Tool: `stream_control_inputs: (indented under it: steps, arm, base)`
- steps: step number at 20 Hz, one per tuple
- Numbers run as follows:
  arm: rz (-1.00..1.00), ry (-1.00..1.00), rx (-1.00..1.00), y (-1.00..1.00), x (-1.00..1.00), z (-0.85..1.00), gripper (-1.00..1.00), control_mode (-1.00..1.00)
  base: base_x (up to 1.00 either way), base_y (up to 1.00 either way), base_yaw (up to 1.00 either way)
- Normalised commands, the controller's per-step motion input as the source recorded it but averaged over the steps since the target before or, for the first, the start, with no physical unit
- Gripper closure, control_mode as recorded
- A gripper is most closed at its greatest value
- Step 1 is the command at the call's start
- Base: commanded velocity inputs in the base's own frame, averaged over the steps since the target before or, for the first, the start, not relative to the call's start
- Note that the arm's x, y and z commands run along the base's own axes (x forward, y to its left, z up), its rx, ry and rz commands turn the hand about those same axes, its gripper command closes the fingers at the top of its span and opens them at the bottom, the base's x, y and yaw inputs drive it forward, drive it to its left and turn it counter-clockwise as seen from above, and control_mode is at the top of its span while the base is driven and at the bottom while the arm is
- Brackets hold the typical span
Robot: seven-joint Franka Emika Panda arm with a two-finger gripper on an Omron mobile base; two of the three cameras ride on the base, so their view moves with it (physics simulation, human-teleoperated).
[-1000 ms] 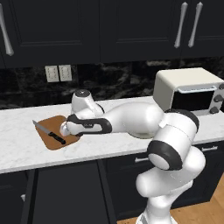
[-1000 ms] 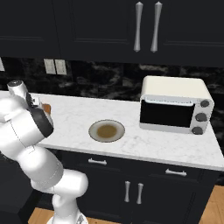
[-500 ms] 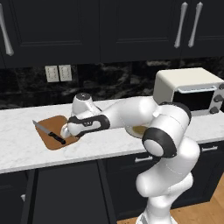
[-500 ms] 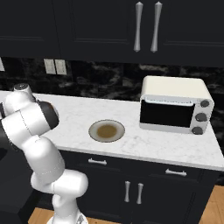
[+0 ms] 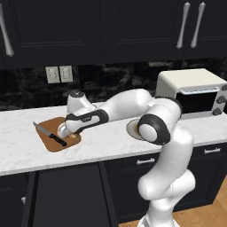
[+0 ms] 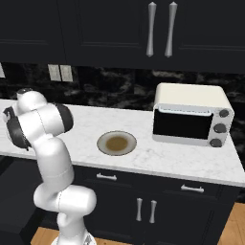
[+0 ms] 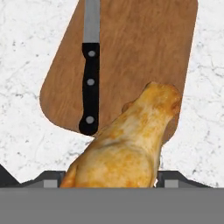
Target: Pick up the knife from the drawer and place it on the cutting board. Then place the meat from the plate to the cutting board.
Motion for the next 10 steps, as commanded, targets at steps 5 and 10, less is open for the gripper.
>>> stream_control_inputs:
  steps: [5, 10]
  arm:
    - [0.0, 0.0, -0.05, 0.22, 0.14, -0.33, 1.0, -1.0]
    - [0.0, 0.0, -0.03, 0.07, 0.15, -0.34, 1.0, -1.0]
  base:
    - [0.0, 0.0, 0.0]
    - [0.0, 0.0, 0.0]
